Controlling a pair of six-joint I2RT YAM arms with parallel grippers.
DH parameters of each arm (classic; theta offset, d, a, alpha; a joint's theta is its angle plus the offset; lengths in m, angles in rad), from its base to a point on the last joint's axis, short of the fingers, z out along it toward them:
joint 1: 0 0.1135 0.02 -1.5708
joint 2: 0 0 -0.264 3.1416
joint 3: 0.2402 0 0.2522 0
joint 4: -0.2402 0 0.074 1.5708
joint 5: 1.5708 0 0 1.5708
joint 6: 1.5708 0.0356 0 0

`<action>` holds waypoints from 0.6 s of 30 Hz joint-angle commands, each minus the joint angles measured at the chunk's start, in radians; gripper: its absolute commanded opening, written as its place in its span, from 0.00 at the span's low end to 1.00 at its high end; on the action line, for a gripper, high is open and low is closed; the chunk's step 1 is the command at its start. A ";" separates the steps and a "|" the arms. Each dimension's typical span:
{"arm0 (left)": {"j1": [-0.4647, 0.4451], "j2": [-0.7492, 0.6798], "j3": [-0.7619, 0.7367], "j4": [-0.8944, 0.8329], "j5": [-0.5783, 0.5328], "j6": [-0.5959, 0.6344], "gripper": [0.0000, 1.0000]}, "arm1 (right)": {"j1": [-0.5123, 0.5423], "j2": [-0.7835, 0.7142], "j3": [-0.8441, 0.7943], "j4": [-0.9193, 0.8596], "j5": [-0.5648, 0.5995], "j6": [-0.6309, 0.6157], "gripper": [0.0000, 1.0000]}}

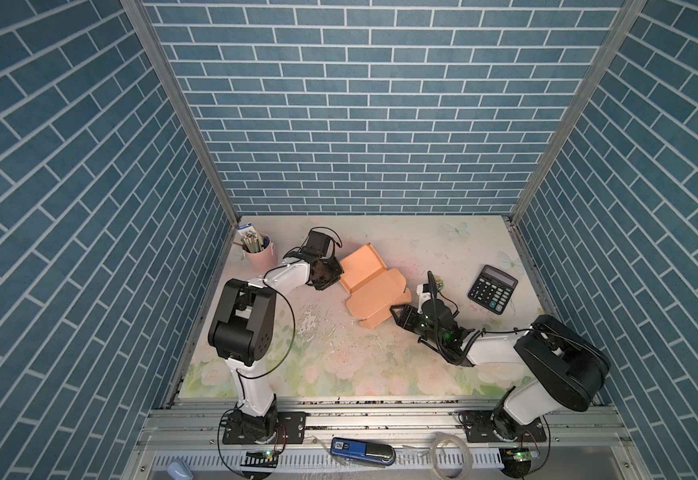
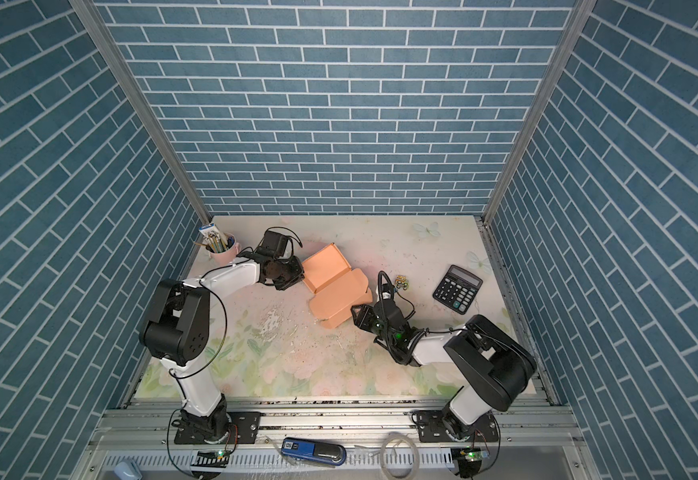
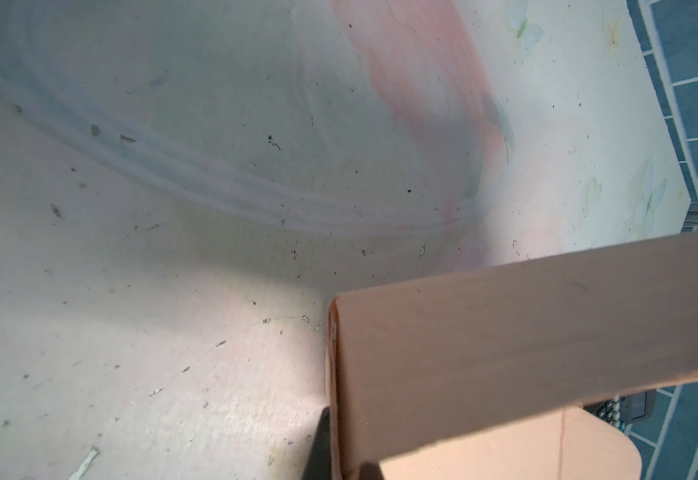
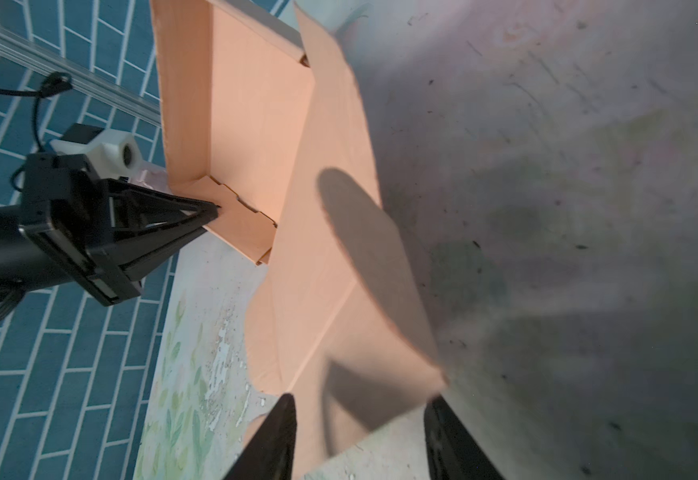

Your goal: Fold the paper box

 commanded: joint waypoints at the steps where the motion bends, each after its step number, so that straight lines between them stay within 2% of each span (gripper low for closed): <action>1: 0.000 0.016 -0.023 0.026 0.013 -0.025 0.02 | 0.013 0.054 0.007 0.221 0.018 -0.028 0.49; 4: 0.001 0.016 -0.034 0.043 0.015 -0.039 0.02 | 0.021 0.089 0.027 0.258 0.022 -0.029 0.46; 6: 0.001 0.013 -0.040 0.049 0.013 -0.045 0.03 | 0.022 0.098 0.044 0.237 0.032 -0.032 0.40; 9: 0.000 0.005 -0.050 0.051 0.001 -0.050 0.07 | 0.024 0.080 0.052 0.191 0.053 -0.033 0.20; 11: -0.001 -0.009 -0.057 0.044 -0.017 -0.052 0.19 | 0.024 0.043 0.063 0.096 0.080 -0.043 0.07; 13: -0.002 -0.026 -0.064 0.035 -0.047 -0.047 0.26 | 0.024 0.006 0.085 -0.009 0.098 -0.068 0.01; 18: -0.010 -0.059 -0.065 0.013 -0.076 -0.015 0.51 | 0.021 -0.080 0.152 -0.235 0.116 -0.131 0.00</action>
